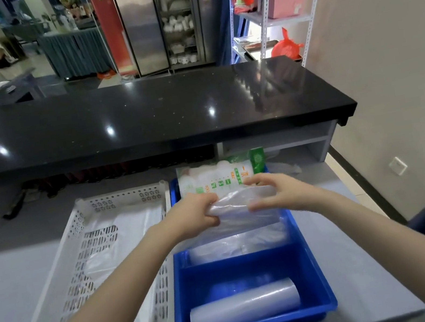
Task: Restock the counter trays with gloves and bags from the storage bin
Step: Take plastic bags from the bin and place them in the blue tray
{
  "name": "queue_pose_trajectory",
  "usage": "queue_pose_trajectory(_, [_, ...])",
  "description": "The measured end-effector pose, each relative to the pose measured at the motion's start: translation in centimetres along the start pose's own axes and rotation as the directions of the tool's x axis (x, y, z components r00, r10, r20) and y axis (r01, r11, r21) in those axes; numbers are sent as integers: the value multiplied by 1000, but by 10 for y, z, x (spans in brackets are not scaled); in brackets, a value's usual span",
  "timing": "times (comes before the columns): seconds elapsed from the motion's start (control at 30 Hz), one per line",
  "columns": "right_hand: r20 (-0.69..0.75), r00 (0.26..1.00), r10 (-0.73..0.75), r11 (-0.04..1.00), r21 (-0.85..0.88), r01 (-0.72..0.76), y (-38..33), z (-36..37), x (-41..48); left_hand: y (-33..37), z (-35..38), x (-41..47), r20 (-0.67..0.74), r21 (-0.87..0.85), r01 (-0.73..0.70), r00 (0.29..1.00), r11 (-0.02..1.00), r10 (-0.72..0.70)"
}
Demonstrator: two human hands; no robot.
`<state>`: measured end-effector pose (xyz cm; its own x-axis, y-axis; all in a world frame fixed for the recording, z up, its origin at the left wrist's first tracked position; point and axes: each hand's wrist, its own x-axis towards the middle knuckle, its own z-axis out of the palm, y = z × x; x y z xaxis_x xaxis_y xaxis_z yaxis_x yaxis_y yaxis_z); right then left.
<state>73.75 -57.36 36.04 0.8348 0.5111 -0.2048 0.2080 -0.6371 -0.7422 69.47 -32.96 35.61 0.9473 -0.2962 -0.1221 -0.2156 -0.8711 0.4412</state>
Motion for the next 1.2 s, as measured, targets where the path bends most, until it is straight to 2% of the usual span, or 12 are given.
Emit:
queue_pose_trajectory(0.07, [-74, 997, -1, 990, -141, -10, 8, 15, 5, 1, 11, 10, 46, -56, 11, 999, 998, -9])
queue_pose_trajectory(0.13, [-121, 992, 28, 992, -117, -43, 15, 25, 9, -1, 22, 16, 92, -89, 28, 996, 996, -20])
queue_pose_trajectory(0.3, [-73, 989, 131, 962, -230, -145, 32, 41, 15, -22, 44, 11, 149, -156, 103, 986, 982, -79])
queue_pose_trajectory(0.37, [-105, 982, 156, 944, -277, -179, 35, 49, 17, -31, 50, 7, 108, -130, 130, 987, 983, -117])
queue_pose_trajectory(0.43, [-159, 976, 149, 935, -297, -192, 34, 55, 17, -37, 53, 2, -18, -55, 114, 993, 992, -115])
queue_pose_trajectory(0.53, [-240, 971, -14, 838, -533, -120, 35, 66, 12, -43, 59, -5, -214, 166, -30, 974, 986, 66])
queue_pose_trajectory(0.67, [-226, 909, -350, 692, -716, 89, 42, 82, 2, -46, 72, -10, -184, 303, -193, 949, 933, 256])
queue_pose_trajectory(0.73, [-131, 937, -323, 673, -728, 130, 48, 86, -1, -48, 80, -6, -109, 328, -189, 966, 926, 236])
queue_pose_trajectory(0.83, [-41, 993, -113, 734, -677, 55, 54, 87, -1, -52, 88, 2, -53, 262, -108, 991, 959, 126])
queue_pose_trajectory(1.0, [73, 994, 75, 724, -690, -4, 47, 82, 9, -54, 92, 12, 69, 219, -72, 996, 973, 58])
queue_pose_trajectory(1.1, [50, 999, 11, 727, -686, 26, 45, 78, 11, -51, 84, 9, 69, 227, -88, 995, 970, 74])
queue_pose_trajectory(1.2, [-73, 986, -149, 716, -695, 57, 46, 79, 4, -42, 75, -5, -111, 276, -79, 987, 958, 113])
